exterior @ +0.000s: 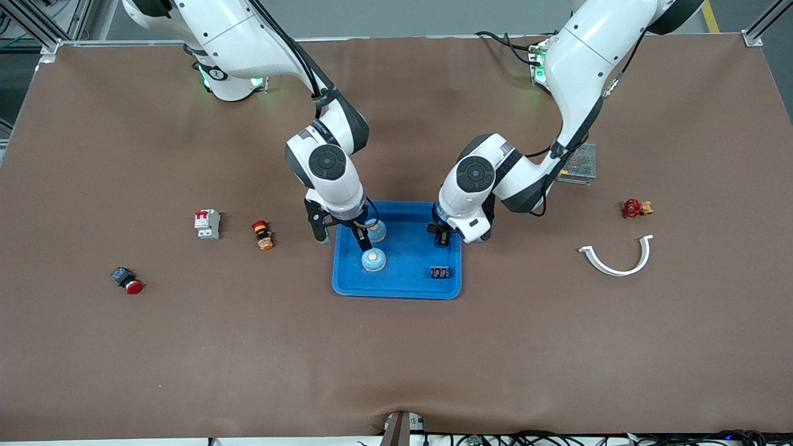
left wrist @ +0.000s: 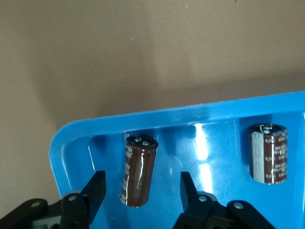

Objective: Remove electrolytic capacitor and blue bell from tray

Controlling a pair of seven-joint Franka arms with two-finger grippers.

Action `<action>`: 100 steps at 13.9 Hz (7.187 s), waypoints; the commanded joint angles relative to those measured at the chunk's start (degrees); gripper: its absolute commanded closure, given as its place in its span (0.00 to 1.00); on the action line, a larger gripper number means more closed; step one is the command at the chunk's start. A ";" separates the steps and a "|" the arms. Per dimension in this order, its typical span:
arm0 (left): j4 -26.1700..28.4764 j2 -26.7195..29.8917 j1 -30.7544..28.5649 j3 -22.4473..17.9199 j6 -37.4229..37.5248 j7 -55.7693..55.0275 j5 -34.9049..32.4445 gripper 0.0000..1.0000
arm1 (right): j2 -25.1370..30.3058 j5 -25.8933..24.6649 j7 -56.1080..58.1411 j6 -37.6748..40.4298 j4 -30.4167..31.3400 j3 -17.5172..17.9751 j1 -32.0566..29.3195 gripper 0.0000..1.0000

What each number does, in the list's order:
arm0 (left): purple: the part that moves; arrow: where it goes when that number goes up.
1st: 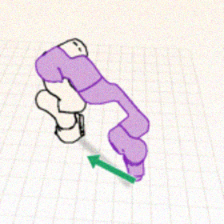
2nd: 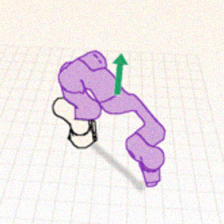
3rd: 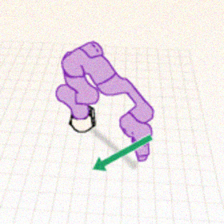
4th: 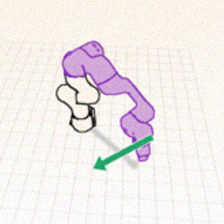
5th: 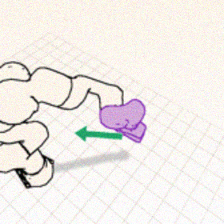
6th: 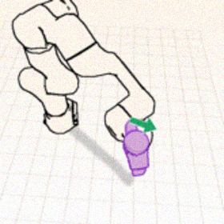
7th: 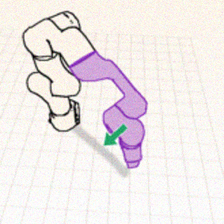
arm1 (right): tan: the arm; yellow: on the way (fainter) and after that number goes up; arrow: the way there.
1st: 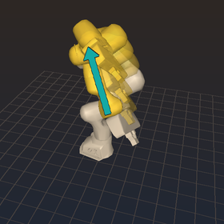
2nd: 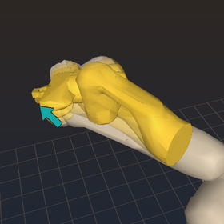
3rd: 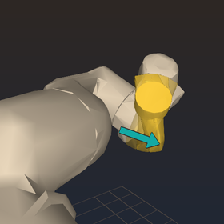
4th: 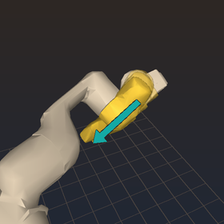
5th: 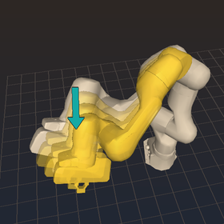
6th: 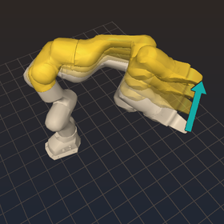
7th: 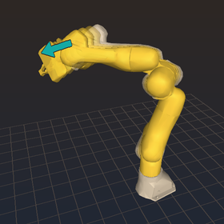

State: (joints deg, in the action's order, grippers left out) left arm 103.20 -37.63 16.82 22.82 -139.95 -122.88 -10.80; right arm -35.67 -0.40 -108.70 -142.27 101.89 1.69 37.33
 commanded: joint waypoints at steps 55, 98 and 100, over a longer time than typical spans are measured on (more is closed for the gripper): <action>9.11 10.81 -26.57 -0.32 14.00 50.89 -6.43 1.00 | 11.66 -5.38 73.61 44.99 -18.85 3.05 -20.27 1.00; -13.37 -5.79 -3.29 2.06 3.99 -1.22 -5.91 0.05 | 27.68 -5.22 135.77 -21.11 50.43 3.32 -69.77 1.00; -13.29 -6.67 -3.03 1.62 0.92 -4.11 -6.08 0.09 | 26.01 -5.22 135.77 -22.95 50.42 3.32 -69.85 1.00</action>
State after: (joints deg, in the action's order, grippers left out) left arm 91.23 -42.87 12.79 25.51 -136.60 -124.23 -16.45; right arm -8.49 -5.60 26.34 -163.33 152.06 3.90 -31.20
